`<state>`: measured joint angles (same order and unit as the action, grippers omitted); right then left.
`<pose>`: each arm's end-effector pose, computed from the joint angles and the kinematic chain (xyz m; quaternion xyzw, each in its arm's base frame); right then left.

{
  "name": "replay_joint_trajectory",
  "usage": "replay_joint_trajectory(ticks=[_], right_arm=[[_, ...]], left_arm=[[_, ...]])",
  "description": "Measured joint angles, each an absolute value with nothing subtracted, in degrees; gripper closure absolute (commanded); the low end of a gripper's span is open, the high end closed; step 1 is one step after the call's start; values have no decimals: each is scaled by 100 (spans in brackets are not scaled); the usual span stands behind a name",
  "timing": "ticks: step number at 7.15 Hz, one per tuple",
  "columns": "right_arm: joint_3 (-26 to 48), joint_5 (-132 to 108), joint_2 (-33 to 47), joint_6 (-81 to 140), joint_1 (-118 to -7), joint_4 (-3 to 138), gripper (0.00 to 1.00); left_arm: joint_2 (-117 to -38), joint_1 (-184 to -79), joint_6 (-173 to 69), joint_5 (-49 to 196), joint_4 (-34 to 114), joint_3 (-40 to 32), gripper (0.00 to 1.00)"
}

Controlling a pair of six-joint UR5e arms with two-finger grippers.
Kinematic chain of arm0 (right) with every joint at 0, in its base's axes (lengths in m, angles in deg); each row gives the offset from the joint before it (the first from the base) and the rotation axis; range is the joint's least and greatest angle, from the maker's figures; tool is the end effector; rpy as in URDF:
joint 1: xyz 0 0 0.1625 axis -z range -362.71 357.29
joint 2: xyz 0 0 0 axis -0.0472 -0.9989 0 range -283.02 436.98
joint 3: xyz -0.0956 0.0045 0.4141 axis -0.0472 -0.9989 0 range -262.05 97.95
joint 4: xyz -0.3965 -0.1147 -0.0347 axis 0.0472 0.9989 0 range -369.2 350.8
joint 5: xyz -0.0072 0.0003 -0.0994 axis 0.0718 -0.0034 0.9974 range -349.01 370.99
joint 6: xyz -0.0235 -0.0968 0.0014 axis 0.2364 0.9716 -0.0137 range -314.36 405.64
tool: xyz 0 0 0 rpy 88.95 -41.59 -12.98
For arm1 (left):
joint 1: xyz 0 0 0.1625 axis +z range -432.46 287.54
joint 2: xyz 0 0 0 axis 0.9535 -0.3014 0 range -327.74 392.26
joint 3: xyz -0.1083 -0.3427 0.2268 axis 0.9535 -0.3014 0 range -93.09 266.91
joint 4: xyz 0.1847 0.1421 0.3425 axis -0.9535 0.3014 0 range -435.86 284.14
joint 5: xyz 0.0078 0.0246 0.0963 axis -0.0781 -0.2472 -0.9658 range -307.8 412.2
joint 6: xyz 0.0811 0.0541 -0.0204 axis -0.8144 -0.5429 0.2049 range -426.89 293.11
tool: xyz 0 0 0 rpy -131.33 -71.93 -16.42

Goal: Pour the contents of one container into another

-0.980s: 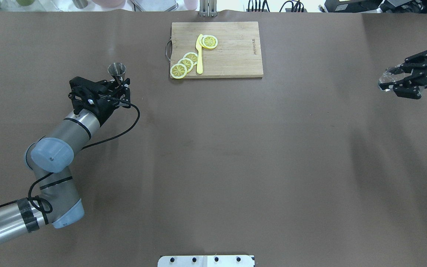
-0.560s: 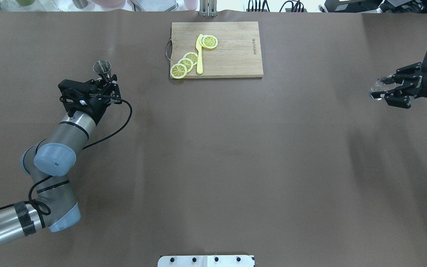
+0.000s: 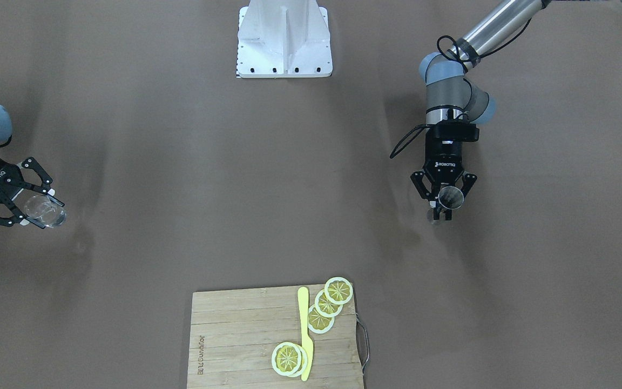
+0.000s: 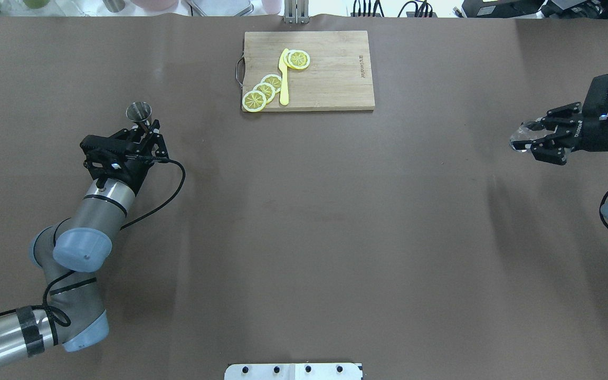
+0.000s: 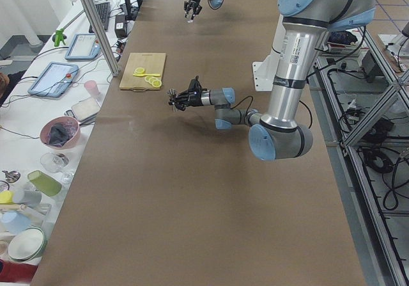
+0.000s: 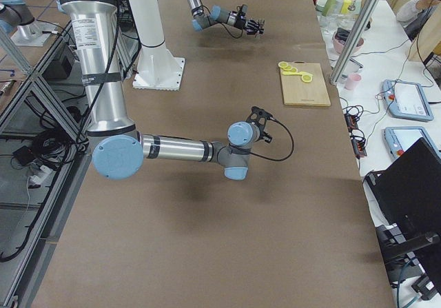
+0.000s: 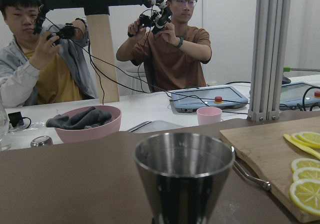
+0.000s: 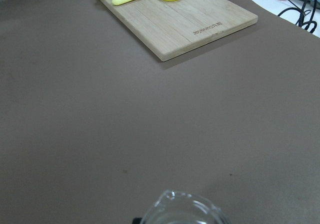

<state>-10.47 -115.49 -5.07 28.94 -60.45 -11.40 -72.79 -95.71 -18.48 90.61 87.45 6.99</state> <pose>-0.2244 -0.4946 0.5676 0.4675 -0.4730 -0.3002 0.6839 0.4512 -0.4240 0.4539 0.5896 0.2988 -0.1598 0.7332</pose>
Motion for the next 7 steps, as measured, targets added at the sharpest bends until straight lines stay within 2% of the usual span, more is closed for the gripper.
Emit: replay_joint_trajectory(ticks=[3,5,7], right_arm=[[-1421,-11248,-398,2835,-5695,-1494,100],[-1663,-11139,-288,2833,-5562,-1646,100],[-1746,-11094,-261,2832,-5499,-1686,100]], left_arm=[[-6835,-9537,-1648,8990,8768,503,100],[-6243,-9533,-1542,9128,8483,-266,100],[-5974,-9531,-1489,9157,8104,-780,100]])
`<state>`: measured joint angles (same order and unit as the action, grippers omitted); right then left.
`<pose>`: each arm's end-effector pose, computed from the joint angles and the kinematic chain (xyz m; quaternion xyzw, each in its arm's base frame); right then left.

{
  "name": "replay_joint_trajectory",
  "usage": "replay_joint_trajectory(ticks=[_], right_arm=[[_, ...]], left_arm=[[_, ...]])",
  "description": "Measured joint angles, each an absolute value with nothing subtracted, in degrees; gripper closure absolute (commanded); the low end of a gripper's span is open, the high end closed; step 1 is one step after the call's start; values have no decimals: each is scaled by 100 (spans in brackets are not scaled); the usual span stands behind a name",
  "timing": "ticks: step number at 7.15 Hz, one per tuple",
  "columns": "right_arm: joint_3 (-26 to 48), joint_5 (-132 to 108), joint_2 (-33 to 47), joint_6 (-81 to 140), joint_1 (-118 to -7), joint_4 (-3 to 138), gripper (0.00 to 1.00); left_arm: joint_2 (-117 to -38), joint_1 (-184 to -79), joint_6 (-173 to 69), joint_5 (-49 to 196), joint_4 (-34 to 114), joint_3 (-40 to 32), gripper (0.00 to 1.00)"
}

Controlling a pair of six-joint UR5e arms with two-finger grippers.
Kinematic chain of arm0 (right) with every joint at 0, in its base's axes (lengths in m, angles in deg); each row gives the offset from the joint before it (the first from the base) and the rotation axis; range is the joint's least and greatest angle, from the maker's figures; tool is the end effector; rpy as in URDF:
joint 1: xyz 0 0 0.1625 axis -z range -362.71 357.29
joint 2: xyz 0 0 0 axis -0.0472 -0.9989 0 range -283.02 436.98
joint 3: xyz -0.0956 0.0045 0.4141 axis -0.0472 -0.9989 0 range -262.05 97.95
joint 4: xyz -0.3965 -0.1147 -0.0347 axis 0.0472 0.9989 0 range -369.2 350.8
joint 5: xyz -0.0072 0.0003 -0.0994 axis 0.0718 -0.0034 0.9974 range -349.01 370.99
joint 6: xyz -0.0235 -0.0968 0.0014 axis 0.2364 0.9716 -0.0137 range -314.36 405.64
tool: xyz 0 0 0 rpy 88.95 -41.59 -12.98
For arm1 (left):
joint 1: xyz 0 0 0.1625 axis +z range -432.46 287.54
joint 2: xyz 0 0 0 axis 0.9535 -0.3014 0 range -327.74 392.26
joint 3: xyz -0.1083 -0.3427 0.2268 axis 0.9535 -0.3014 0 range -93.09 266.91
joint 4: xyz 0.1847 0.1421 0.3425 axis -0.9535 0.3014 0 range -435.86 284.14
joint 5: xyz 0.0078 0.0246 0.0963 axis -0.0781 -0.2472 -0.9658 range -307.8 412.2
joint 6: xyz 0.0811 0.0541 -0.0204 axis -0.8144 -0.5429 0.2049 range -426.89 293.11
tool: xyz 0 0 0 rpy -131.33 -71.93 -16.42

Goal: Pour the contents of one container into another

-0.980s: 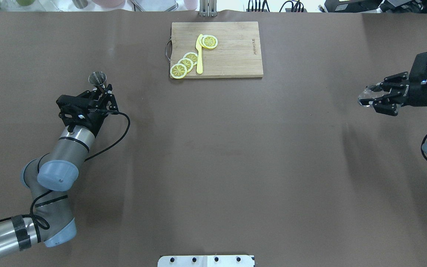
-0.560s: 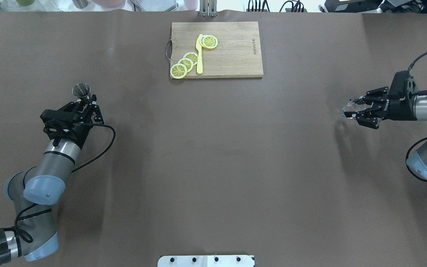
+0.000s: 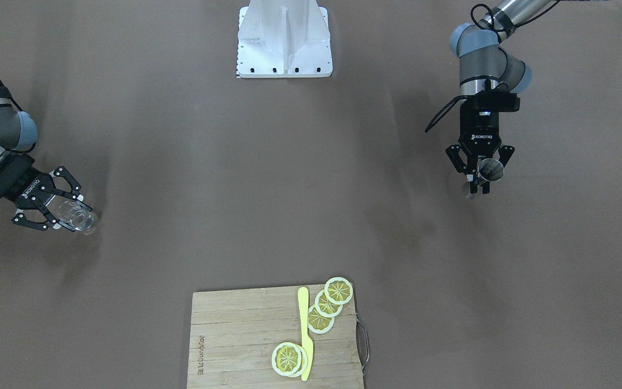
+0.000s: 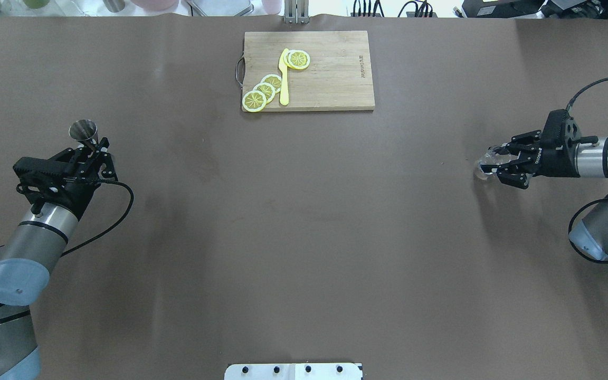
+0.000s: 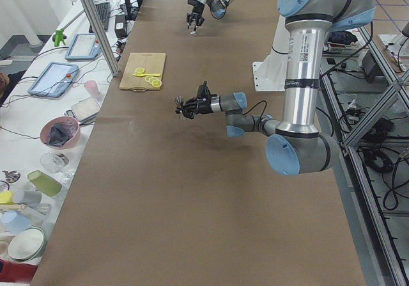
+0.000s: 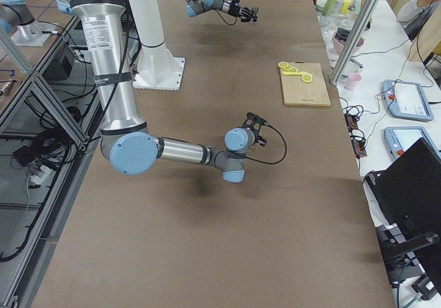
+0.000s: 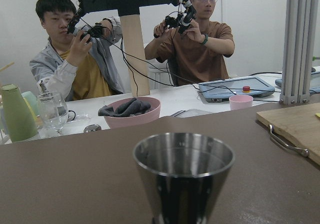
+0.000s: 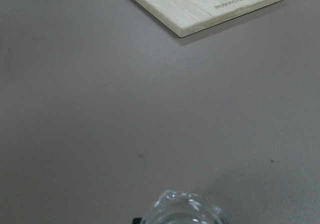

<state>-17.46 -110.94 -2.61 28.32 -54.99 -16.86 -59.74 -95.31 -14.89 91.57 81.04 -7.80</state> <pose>-0.2740 -0.4862 0.5940 0.4677 -0.4766 -0.3066 0.6783 0.3727 -0.3853 0.4636 0.5694 0.2936 -0.1585 0.7513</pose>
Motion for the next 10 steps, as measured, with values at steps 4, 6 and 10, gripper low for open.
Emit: replay_joint_trajectory(ticks=[4,6,10], right_arm=[[-1788,-11027,-234,2840,-5444,-1701,100],[-1785,-11022,-230,2888,-5439,-1702,100],[-1781,-11112,-259,3466,-5440,-1696,100]], left_arm=[[-5985,-9514,-1079,8947,7484,-1017,100],[-5988,-9394,-759,8550,7440,-998,100],[-5821,-9090,-207,7835,7172,-910,100]])
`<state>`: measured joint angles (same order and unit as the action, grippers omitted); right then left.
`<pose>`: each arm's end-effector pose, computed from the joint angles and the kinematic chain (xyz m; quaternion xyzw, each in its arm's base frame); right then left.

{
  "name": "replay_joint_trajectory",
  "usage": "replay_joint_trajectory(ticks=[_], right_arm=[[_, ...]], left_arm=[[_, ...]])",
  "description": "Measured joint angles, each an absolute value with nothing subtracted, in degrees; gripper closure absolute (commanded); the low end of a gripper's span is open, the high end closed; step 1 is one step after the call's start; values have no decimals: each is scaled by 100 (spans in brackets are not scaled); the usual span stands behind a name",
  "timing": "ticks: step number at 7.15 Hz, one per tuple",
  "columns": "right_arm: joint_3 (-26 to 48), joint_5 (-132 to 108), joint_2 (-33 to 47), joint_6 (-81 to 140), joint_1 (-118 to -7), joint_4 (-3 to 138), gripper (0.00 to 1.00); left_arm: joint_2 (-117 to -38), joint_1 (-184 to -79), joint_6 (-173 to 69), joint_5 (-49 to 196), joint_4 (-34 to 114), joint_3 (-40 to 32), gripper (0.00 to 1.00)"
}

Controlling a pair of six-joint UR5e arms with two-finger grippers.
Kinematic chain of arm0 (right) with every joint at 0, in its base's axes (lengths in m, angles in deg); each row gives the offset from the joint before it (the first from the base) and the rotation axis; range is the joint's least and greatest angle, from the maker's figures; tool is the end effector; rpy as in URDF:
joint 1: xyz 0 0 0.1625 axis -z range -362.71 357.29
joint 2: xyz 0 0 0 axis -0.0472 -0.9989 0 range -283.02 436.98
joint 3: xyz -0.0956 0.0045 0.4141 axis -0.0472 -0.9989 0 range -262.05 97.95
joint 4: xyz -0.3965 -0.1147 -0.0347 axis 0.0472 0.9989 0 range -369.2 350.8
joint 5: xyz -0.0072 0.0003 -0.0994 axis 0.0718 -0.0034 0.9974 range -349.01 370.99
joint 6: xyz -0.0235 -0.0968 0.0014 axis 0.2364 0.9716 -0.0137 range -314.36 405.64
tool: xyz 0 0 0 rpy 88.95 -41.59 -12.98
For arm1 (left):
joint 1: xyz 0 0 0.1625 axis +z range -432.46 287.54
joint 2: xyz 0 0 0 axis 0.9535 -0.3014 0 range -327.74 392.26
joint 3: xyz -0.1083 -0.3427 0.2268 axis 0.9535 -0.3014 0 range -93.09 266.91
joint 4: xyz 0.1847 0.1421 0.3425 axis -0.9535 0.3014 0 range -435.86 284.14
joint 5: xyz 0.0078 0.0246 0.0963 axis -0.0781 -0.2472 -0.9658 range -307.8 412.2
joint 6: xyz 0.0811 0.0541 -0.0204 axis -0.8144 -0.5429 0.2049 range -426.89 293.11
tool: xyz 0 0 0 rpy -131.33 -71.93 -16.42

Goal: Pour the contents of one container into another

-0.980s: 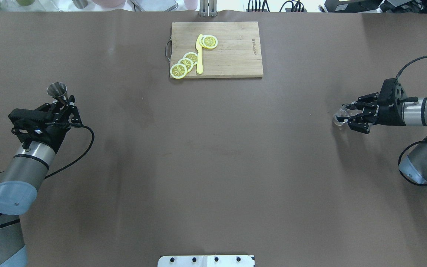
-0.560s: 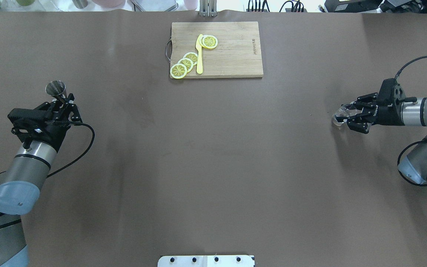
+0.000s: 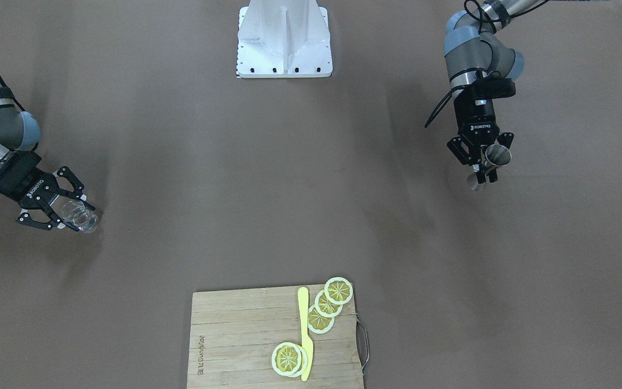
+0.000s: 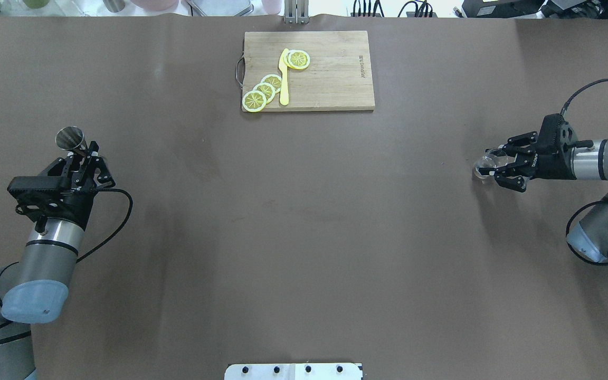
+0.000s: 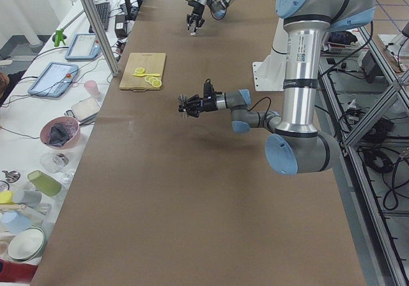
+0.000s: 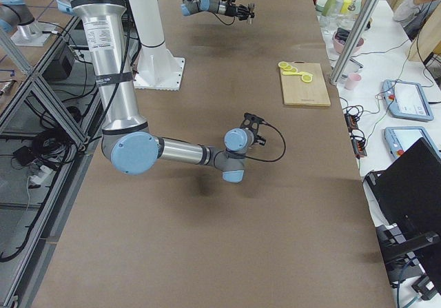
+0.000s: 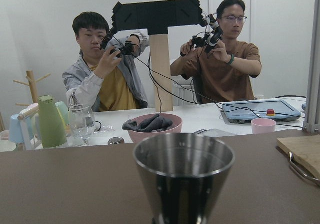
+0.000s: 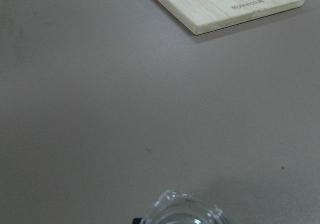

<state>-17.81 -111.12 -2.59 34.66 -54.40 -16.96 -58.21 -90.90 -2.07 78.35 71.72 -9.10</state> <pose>-0.2790 -0.4830 0.5965 0.4888 -0.4532 -0.3479 0.6593 0.3814 -0.3620 0.4728 0.5834 0.2513 -0.2376 0.7348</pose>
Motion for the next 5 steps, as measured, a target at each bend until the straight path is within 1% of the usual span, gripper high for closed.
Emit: replay_joint_trajectory(ticks=[5], right_arm=[[-1663,-11633,-364,4007,-5496,-1701,100]], left_arm=[[-5741,-9075,686,7635,7073,-590,100]])
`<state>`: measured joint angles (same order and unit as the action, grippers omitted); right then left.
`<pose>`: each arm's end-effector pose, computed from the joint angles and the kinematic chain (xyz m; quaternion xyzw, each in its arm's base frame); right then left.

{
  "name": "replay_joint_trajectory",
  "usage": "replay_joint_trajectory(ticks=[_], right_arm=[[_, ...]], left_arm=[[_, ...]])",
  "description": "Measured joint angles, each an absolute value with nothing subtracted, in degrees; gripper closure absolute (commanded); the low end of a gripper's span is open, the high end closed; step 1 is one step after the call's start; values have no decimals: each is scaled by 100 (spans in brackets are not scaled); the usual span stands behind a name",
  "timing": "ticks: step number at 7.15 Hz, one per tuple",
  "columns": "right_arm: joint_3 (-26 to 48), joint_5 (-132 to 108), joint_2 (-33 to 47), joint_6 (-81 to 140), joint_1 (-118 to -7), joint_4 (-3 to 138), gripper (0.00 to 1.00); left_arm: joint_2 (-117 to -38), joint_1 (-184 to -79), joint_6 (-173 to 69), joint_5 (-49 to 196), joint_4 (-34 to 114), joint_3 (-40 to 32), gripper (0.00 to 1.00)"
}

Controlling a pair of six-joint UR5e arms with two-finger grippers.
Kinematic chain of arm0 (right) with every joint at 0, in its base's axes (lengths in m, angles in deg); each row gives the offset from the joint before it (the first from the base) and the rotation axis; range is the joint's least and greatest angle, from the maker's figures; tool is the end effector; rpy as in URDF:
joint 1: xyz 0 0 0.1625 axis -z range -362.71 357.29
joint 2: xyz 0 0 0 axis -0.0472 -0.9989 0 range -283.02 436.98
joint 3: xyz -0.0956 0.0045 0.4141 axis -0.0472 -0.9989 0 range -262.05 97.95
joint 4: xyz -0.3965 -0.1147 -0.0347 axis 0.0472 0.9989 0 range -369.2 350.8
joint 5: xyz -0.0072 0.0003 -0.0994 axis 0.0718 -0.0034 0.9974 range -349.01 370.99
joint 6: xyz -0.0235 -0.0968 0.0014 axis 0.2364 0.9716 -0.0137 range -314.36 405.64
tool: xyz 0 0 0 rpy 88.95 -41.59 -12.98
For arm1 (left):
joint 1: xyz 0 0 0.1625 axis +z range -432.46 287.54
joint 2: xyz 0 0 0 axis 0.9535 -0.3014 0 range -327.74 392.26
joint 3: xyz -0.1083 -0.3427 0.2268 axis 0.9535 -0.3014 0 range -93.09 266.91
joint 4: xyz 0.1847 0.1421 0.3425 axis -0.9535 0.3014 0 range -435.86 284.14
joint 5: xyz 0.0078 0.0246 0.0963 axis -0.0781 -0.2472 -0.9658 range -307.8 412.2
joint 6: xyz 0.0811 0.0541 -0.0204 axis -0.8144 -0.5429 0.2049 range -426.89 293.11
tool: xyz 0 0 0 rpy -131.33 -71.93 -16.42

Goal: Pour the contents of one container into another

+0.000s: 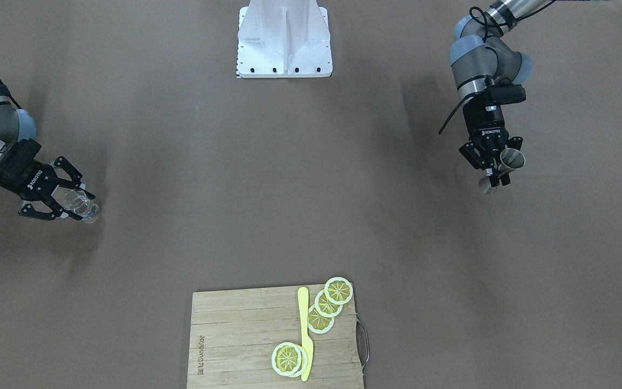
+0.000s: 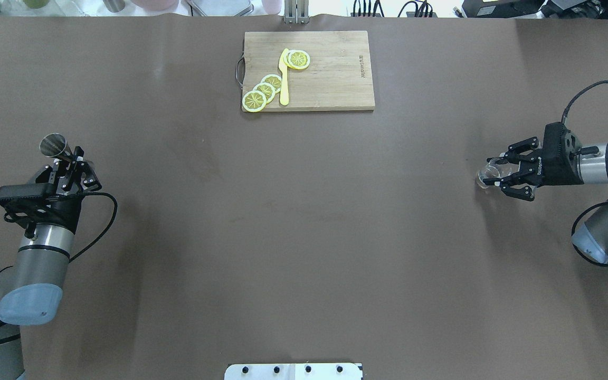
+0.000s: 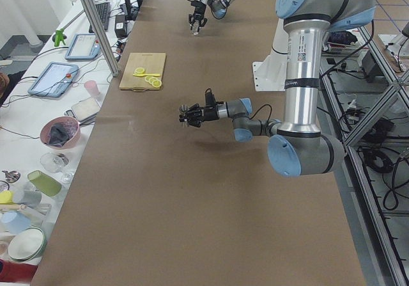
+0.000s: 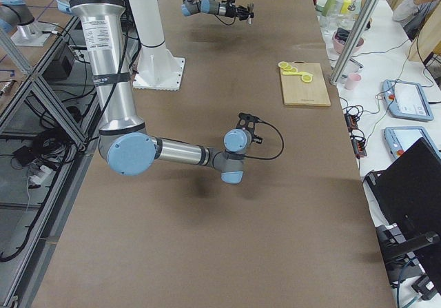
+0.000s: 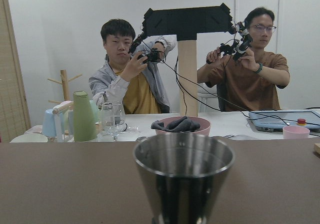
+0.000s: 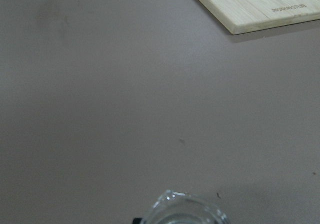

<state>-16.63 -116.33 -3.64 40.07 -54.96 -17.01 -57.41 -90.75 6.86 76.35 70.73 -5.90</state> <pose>-0.2723 -0.4710 0.5960 0.4925 -0.4542 -0.4002 0.6253 0.3812 -0.3622 0.5060 0.5744 0.2547 -0.2808 0.7255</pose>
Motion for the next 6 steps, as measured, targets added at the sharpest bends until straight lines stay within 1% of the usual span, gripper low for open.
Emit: replay_joint_trajectory(ticks=[6], right_arm=[[-1650,-12001,-420,4550,-5549,-1701,100]], left_arm=[[-5820,-9074,1238,7495,6654,-410,100]])
